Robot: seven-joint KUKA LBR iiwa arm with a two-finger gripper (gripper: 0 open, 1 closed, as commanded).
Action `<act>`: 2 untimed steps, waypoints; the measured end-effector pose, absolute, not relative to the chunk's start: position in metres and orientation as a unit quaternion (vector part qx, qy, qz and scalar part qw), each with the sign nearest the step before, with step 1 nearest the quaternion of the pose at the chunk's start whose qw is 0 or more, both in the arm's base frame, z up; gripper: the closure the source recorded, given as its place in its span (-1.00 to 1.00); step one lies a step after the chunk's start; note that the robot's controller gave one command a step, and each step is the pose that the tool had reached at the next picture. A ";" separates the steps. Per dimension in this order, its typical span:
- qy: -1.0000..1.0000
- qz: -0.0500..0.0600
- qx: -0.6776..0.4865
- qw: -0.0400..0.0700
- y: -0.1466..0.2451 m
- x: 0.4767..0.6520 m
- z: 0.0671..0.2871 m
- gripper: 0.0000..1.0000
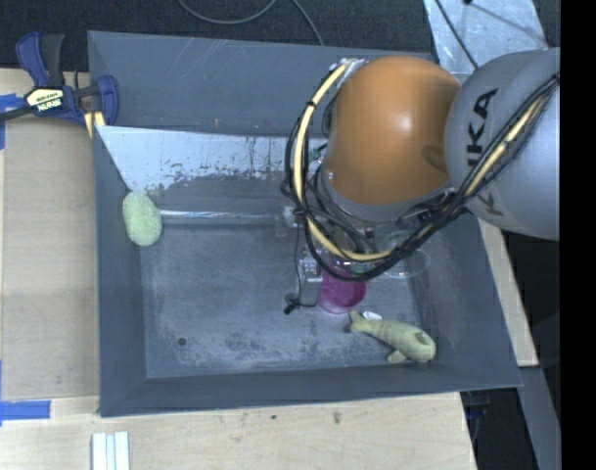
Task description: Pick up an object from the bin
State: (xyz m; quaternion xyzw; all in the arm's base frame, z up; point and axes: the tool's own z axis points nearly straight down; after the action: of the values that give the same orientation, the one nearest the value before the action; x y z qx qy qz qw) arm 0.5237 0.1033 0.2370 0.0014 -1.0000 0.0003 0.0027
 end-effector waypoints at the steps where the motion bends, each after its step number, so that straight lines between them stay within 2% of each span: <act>1: -1.000 0.000 0.000 -0.002 0.103 0.525 0.242 -1.00; 2: -1.000 0.000 0.002 -0.003 0.024 0.532 0.183 -1.00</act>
Offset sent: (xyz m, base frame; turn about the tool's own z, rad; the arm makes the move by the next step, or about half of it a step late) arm 0.0186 -0.2323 -0.1670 0.0050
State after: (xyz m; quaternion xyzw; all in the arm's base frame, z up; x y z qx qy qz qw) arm 0.5318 0.0236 0.1832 0.0016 -1.0000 -0.0001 -0.0027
